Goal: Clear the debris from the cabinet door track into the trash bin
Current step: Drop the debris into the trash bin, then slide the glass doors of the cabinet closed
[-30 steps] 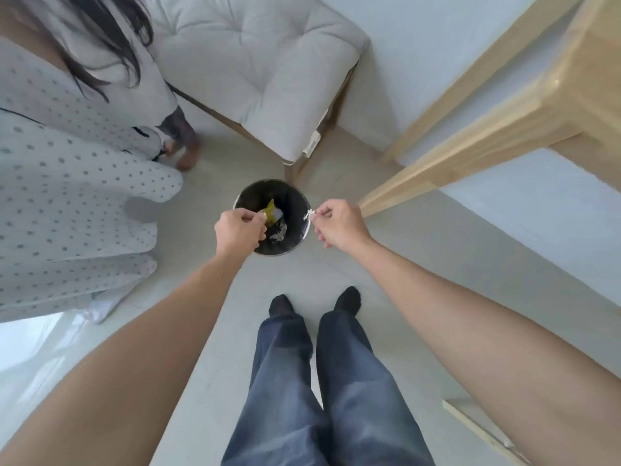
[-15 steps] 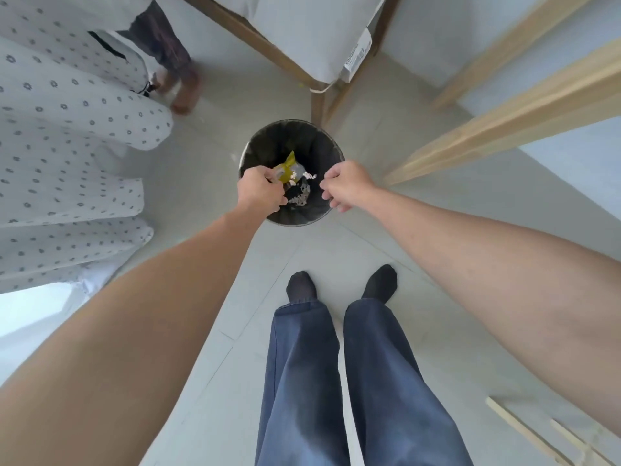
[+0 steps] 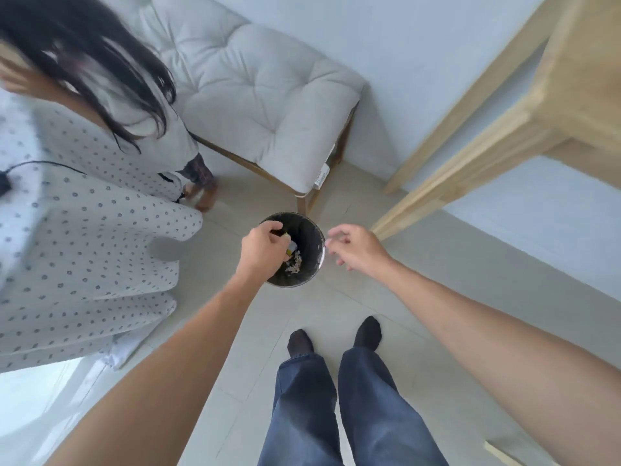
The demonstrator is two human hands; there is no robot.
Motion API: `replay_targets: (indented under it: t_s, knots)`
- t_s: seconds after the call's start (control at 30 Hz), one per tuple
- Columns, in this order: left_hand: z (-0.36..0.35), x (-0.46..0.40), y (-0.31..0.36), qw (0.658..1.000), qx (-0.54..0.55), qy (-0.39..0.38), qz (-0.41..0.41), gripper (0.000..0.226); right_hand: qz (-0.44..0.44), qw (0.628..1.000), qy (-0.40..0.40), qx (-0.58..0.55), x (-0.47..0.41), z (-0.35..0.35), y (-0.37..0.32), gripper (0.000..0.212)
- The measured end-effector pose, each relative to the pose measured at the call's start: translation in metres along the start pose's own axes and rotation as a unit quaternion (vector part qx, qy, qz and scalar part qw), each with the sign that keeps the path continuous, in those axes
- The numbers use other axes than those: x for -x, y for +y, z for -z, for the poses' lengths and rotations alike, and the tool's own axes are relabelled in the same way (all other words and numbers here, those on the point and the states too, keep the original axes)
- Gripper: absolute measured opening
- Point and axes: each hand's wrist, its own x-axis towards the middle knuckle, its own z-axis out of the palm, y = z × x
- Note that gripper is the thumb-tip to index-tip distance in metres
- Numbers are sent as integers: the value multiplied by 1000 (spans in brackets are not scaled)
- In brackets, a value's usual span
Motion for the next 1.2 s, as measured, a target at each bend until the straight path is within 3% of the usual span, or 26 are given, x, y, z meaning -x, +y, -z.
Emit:
replay_targets:
  t_s: [0.3, 0.53, 0.7, 0.87, 1.03, 1.1, 1.2]
  knots:
    - [67, 99, 158, 985, 6, 19, -172, 37, 118, 982, 110, -102, 127, 100, -105, 10]
    - [75, 159, 262, 956, -19, -11, -291, 38, 148, 936, 239, -211, 222, 180, -109, 9]
    - [54, 190, 339, 935, -9, -36, -354, 37, 147, 893, 340, -254, 272, 242, -82, 8]
    - [28, 211, 406, 909, -16, -46, -414, 37, 152, 851, 417, -280, 306, 300, -55, 22]
    - [1, 221, 457, 888, 7, -46, -458, 68, 150, 809, 477, -307, 332, 351, -34, 36]
    - [-8, 222, 474, 884, 20, -55, -463, 81, 152, 781, 520, -310, 343, 371, -23, 34]
    - [-19, 221, 490, 879, 32, -67, -470, 87, 156, 708, 627, -285, 360, 401, -4, 22]
